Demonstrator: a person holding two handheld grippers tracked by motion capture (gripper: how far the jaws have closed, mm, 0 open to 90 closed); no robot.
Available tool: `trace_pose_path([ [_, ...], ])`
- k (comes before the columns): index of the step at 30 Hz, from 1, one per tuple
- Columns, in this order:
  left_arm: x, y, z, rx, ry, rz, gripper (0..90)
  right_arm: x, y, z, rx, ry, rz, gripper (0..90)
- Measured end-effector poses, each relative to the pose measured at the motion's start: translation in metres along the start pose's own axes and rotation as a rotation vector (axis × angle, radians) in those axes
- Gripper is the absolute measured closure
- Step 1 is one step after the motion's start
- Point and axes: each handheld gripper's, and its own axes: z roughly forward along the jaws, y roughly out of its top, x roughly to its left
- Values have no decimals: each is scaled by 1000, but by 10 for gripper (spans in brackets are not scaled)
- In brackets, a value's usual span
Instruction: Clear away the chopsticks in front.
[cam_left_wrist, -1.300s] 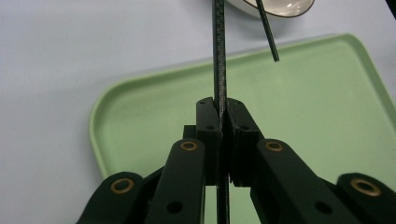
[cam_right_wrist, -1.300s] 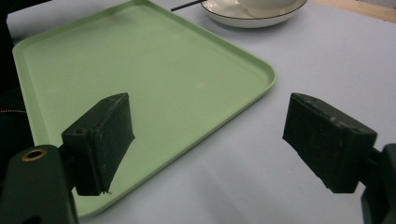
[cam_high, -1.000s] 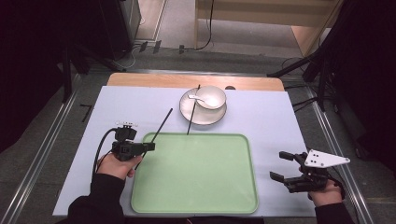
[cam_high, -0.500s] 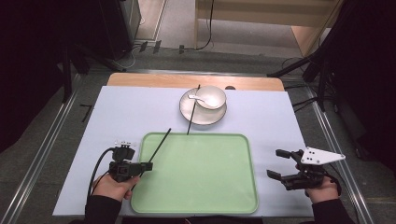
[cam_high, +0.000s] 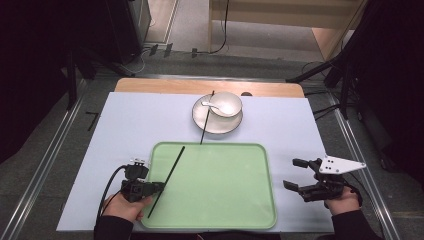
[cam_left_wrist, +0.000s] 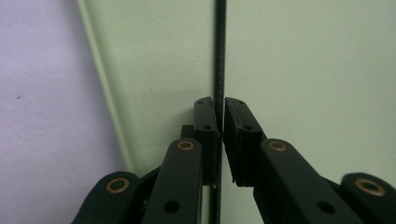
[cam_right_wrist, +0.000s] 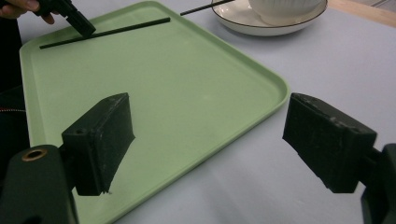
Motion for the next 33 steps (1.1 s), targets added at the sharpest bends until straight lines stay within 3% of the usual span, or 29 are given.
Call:
trace_pose_path([
  [5,0,1,0,-2,-9,10,816,0,0,0,-4,0,-1,165],
  [12,4,11,-4,-26,-96,62,519,0,0,0,-7,1,0,165],
  [15,7,15,-6,-68,-113,89,405,0,0,0,-5,2,-1,165],
  [24,11,32,-5,-112,-142,166,352,1,-2,-3,-8,1,3,165],
  [33,12,55,-1,-89,-152,197,336,1,-3,-5,-13,-7,14,165],
])
